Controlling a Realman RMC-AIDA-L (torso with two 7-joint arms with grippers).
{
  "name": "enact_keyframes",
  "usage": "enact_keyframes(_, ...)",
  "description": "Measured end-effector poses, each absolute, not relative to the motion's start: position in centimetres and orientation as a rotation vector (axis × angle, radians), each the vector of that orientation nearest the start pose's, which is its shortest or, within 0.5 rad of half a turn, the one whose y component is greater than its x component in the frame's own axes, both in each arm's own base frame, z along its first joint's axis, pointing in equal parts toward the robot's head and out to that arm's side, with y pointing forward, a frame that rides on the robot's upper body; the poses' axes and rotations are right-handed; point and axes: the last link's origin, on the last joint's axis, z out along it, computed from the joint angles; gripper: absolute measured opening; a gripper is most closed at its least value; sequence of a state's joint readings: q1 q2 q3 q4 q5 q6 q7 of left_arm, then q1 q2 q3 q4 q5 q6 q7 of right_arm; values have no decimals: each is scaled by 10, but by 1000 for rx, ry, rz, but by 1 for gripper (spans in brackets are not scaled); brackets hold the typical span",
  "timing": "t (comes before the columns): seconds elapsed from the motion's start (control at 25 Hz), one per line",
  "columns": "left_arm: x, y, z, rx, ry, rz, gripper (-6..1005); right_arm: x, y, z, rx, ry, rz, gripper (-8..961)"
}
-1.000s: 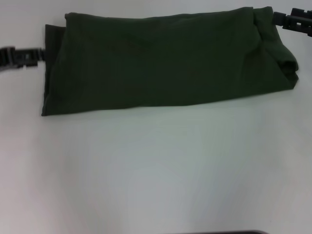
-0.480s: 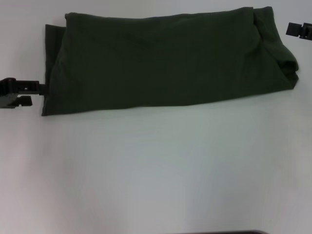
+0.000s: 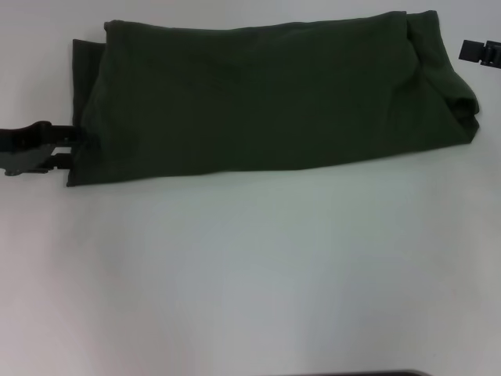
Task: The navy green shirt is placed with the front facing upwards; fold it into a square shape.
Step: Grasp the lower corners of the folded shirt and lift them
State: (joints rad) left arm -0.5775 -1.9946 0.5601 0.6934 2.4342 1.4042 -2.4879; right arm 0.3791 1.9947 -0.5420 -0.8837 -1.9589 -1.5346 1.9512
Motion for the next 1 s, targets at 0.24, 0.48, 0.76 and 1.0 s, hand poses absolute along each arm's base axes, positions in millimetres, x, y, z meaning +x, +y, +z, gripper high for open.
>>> enact_keyframes(0.24, -328, 351, 41, -1959, -1989, -340, 713, 318, 322, 103, -2222, 1248, 766, 928)
enact_keyframes(0.48, -329, 351, 41, -1947, -2001, -332, 707, 318, 322, 104, -2222, 1248, 765, 928)
enact_keyframes(0.76, -333, 348, 38, -1941, -2016, -284, 699, 318, 322, 103, -2222, 1249, 766, 928)
enact_keyframes(1.0, -330, 345, 34, -1967, -2035, -280, 693, 318, 322, 103, -2224, 1251, 767, 928)
